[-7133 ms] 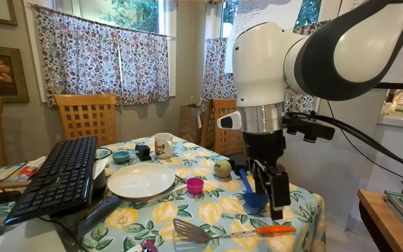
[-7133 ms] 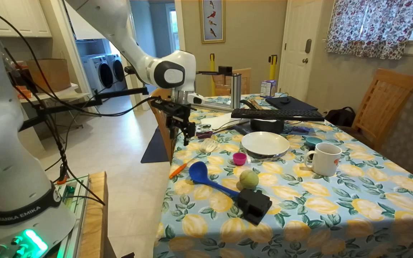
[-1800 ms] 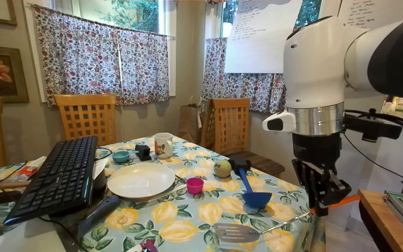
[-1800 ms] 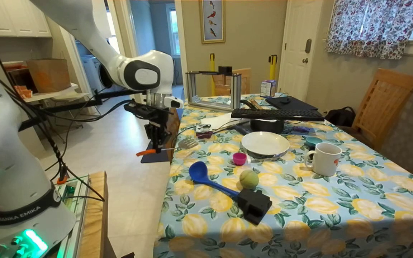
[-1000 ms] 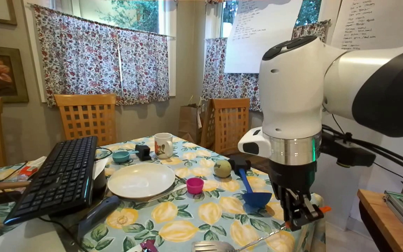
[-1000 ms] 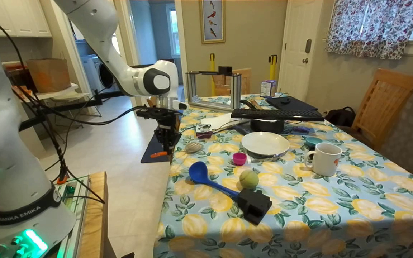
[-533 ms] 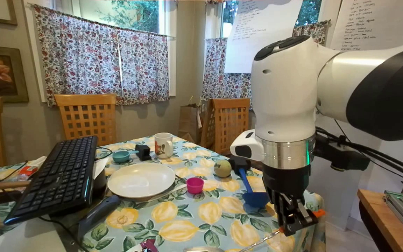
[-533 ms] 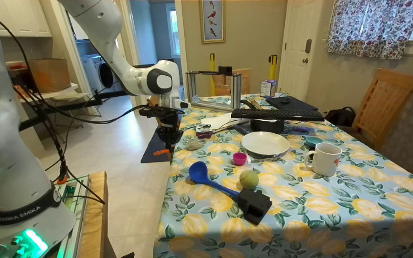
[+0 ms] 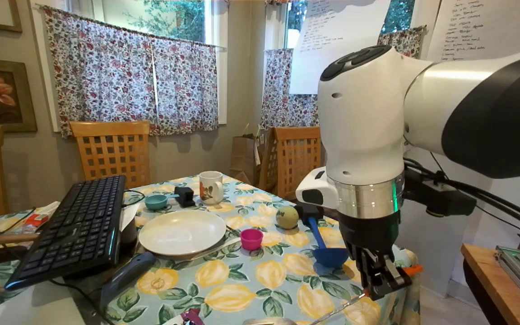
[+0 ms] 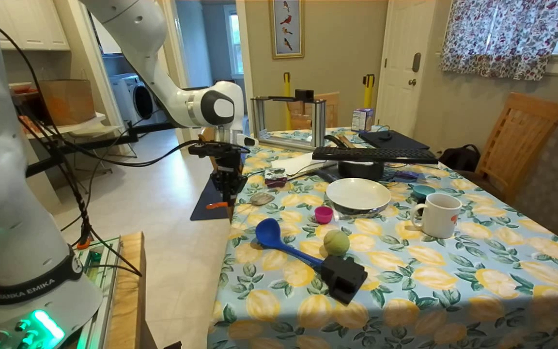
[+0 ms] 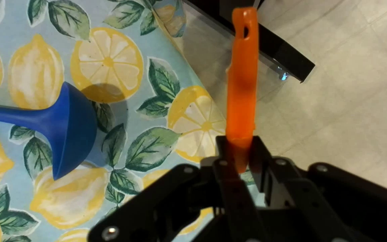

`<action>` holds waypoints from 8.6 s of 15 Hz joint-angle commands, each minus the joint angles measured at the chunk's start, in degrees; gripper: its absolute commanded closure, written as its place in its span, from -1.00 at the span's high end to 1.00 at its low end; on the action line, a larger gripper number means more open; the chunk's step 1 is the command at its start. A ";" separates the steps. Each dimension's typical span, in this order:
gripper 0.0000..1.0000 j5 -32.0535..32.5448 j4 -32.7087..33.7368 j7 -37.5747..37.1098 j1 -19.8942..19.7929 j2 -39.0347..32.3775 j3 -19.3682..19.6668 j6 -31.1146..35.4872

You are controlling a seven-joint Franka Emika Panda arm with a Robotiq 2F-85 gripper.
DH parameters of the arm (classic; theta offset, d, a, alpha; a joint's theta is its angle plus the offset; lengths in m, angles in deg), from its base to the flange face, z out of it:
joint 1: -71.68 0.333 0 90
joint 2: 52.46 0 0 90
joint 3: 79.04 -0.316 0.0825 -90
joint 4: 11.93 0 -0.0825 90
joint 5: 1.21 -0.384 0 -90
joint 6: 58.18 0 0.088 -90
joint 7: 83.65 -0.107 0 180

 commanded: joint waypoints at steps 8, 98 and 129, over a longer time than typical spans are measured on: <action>-0.91 6.17 12.69 -0.81 3.44 -10.83 0.44 -9.76; -0.91 10.66 35.58 -6.11 15.46 -19.91 3.30 -24.72; -0.91 8.65 0.34 -18.77 4.21 5.04 0.77 -2.63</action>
